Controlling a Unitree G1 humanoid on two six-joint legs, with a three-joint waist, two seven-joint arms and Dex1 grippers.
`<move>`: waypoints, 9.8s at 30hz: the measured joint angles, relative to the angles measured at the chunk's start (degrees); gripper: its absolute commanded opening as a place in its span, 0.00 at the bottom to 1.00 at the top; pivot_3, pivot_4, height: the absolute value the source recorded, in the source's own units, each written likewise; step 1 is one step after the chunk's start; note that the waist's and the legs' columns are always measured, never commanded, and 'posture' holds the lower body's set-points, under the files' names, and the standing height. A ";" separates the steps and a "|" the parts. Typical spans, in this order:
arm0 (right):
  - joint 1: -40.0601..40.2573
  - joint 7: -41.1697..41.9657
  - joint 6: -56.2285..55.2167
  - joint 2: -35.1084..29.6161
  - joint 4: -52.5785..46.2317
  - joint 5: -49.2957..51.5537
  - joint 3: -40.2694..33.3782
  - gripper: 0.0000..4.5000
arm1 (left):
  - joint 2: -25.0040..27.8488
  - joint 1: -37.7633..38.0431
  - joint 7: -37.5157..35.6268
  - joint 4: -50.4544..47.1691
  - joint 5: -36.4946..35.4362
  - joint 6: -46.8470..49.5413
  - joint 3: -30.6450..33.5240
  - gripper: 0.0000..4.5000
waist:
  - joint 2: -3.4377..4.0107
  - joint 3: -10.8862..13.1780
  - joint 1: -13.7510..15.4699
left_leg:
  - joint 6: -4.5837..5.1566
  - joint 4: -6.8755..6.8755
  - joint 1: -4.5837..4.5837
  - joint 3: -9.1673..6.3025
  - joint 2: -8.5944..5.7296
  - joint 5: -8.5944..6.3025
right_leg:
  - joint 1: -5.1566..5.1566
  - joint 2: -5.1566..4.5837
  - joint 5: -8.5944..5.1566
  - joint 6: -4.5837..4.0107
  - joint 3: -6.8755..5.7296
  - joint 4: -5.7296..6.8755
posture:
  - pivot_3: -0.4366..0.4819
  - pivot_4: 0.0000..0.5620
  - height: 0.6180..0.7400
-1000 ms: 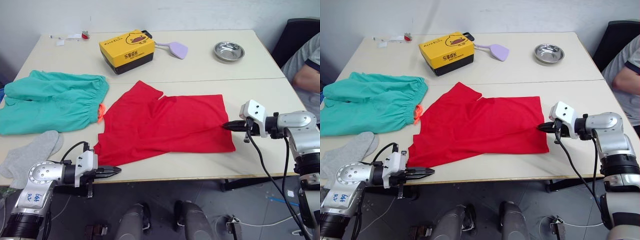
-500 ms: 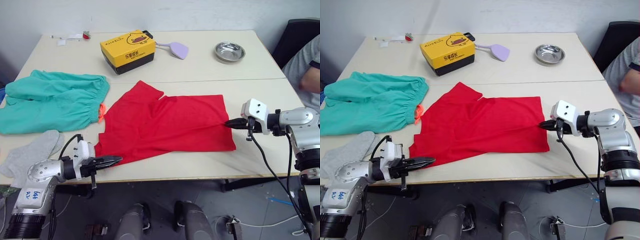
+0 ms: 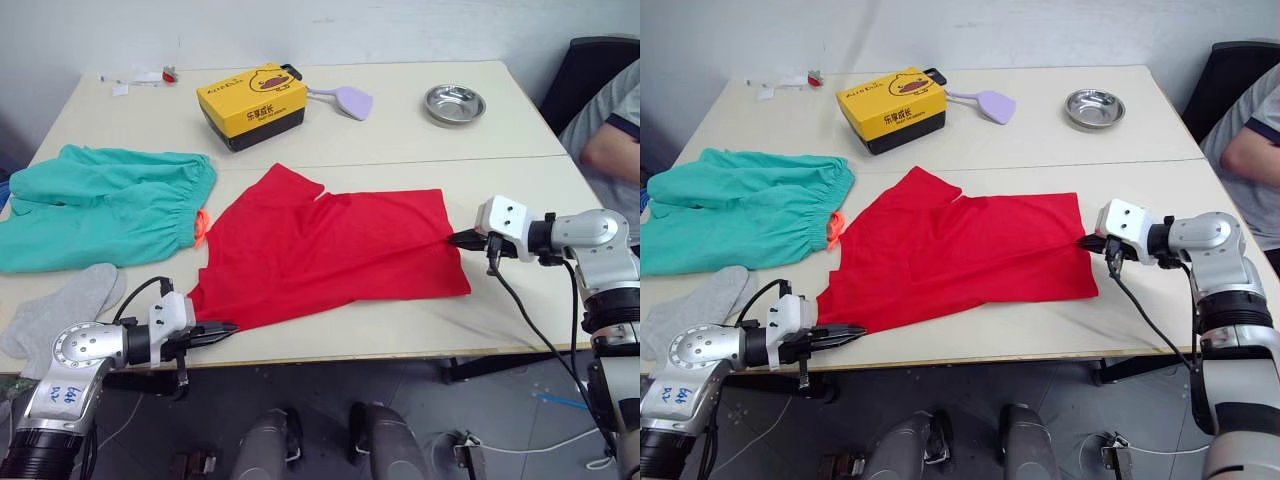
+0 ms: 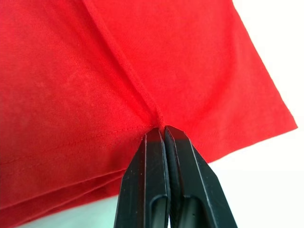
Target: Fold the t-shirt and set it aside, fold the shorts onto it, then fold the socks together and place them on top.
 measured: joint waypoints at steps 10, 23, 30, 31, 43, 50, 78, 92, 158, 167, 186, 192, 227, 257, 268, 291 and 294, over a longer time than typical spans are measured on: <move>-1.03 -3.37 -2.80 2.58 3.39 -0.53 0.19 0.05 | 0.17 0.30 -0.13 -0.28 -0.01 -0.05 0.07 0.00 | 0.03 0.00 -0.65 | -0.01 -0.03 0.07 0.01 0.00 0.01 | 0.07 0.00 0.00 0.00 0.00 0.00 | 0.48 0.27 1.00; 7.80 1.25 7.00 -0.21 -10.59 16.17 -11.95 0.69 | -3.90 1.88 0.42 -5.09 -12.22 7.25 4.97 0.00 | 0.00 0.06 -0.59 | 0.03 0.00 0.02 -0.08 0.03 0.00 | 0.15 0.00 0.00 0.00 -0.04 -0.02 | 0.48 0.27 1.00; 28.99 -5.20 27.24 8.38 -45.03 25.96 -7.02 0.18 | -8.31 -2.52 8.26 -8.90 -11.52 10.63 4.13 0.00 | -0.07 0.00 0.08 | 0.05 -0.05 0.11 -0.04 0.01 -0.03 | 0.17 0.02 0.00 0.00 0.01 0.00 | 0.48 0.27 1.00; 29.60 -5.97 27.65 9.16 -46.28 25.74 -6.18 0.11 | -8.58 -2.54 8.69 -8.88 -10.75 10.58 3.61 0.00 | -0.07 0.01 0.09 | 0.06 -0.04 0.09 -0.03 0.01 -0.03 | 0.16 0.02 0.00 0.00 0.01 0.00 | 0.48 0.27 1.00; 29.81 -17.63 18.29 8.47 -38.44 11.55 -3.59 0.01 | -12.51 -2.85 17.18 -6.88 -0.04 8.61 -3.03 0.00 | -0.13 -0.02 0.69 | 0.07 0.01 -0.15 -0.02 -0.02 -0.06 | -0.03 0.02 0.00 0.01 -0.02 -0.09 | 0.48 0.27 1.00; 30.54 -16.65 13.67 1.69 -27.27 13.00 -12.67 0.01 | -8.42 0.05 13.85 -4.18 -1.46 5.77 2.45 0.00 | -0.13 -0.02 0.36 | 0.20 -0.04 0.01 -0.02 0.04 -0.14 | 0.06 0.07 -0.02 -0.03 -0.01 -0.07 | 0.48 0.27 1.00; 25.38 -2.61 -1.91 -2.07 -20.90 8.67 -5.64 0.34 | 3.42 -0.12 2.17 1.50 7.40 -10.59 3.28 0.50 | -0.13 -0.02 0.40 | 0.09 -0.62 0.39 0.04 -0.01 -0.13 | 0.22 0.03 -0.05 -0.10 0.02 -0.33 | 0.48 0.27 1.00; 36.27 2.39 4.80 -8.02 -32.08 14.52 -6.86 0.00 | 7.09 0.08 -2.86 4.52 5.38 -12.32 2.69 0.01 | -0.13 -0.03 0.61 | -0.08 -0.84 0.42 0.03 0.01 -0.02 | 0.15 0.03 -0.12 -0.21 -0.02 -0.30 | 0.48 0.27 1.00; -5.94 -4.15 33.54 0.47 10.40 7.26 -3.93 0.49 | -14.04 -66.05 14.10 70.51 16.80 9.01 -6.59 0.87 | -0.49 0.14 0.45 | 0.30 0.50 -0.64 0.30 -0.08 0.61 | -0.74 0.09 -0.01 0.09 0.10 0.84 | 0.48 0.27 1.00; -6.45 -4.04 32.92 0.47 11.67 6.66 -4.02 0.00 | -14.83 -66.93 15.65 71.88 18.91 7.90 -6.36 0.25 | -0.49 0.14 0.42 | 0.30 0.52 -0.64 0.30 -0.08 0.61 | -0.74 0.09 -0.01 0.09 0.08 0.87 | 0.48 0.27 1.00; 0.85 -0.92 33.09 -2.56 0.78 10.96 -9.32 0.00 | -11.99 -62.72 5.82 69.18 15.39 2.08 -0.06 0.01 | -0.50 0.14 0.40 | 0.30 0.52 -0.64 0.34 -0.07 0.61 | -0.77 0.10 -0.01 0.09 0.06 0.90 | 0.48 0.27 1.00; 7.14 0.52 34.46 -4.56 -6.42 13.91 -12.06 0.00 | -11.03 -60.23 2.26 64.95 13.72 -0.12 1.26 0.01 | -0.50 0.14 0.43 | 0.30 0.57 -0.65 0.33 -0.06 0.61 | -0.77 0.10 -0.01 0.09 0.05 0.92 | 0.48 0.27 1.00; 27.45 4.27 31.35 -5.44 -29.05 26.79 -21.09 0.99 | -13.31 -65.80 5.57 63.40 13.22 18.19 -2.17 0.93 | -0.59 0.14 0.77 | 0.51 0.92 -0.63 0.12 -0.07 0.47 | -0.52 0.05 -0.02 0.10 0.01 1.00 | 0.48 0.27 1.00; 33.72 -1.68 32.92 -4.06 -39.02 29.43 -21.21 1.00 | -20.55 -66.79 13.05 73.83 14.53 -0.90 3.88 0.01 | -0.72 0.22 0.66 | 0.50 0.97 -0.64 0.09 -0.04 0.40 | -0.53 0.03 -0.02 0.11 -0.01 1.00 | 0.48 0.27 1.00; 31.31 -0.58 29.18 -2.79 -36.67 28.54 -20.84 1.00 | -14.77 -57.65 -8.65 67.20 11.74 -12.91 5.01 0.01 | -0.71 0.21 0.59 | 0.50 0.98 -0.64 0.10 -0.05 0.39 | -0.53 0.04 -0.03 0.11 -0.02 1.00 | 0.48 0.27 1.00; 31.91 2.59 23.01 -2.93 -31.10 24.53 -18.90 1.00 | -9.30 -38.01 -22.30 48.24 8.25 -36.01 0.21 0.01 | -0.69 0.20 0.62 | 0.66 1.02 -0.61 0.03 -0.05 0.19 | -0.47 -0.07 -0.02 0.10 -0.02 0.99 | 0.48 0.27 1.00; 31.91 2.69 22.91 -2.94 -31.11 24.50 -18.90 1.00 | -7.91 -37.43 -22.30 46.52 6.95 -35.79 0.21 0.01 | -0.69 0.20 0.62 | 0.66 1.03 -0.60 -0.01 -0.05 0.15 | -0.41 -0.08 -0.02 0.10 -0.04 0.93 | 0.48 0.27 1.00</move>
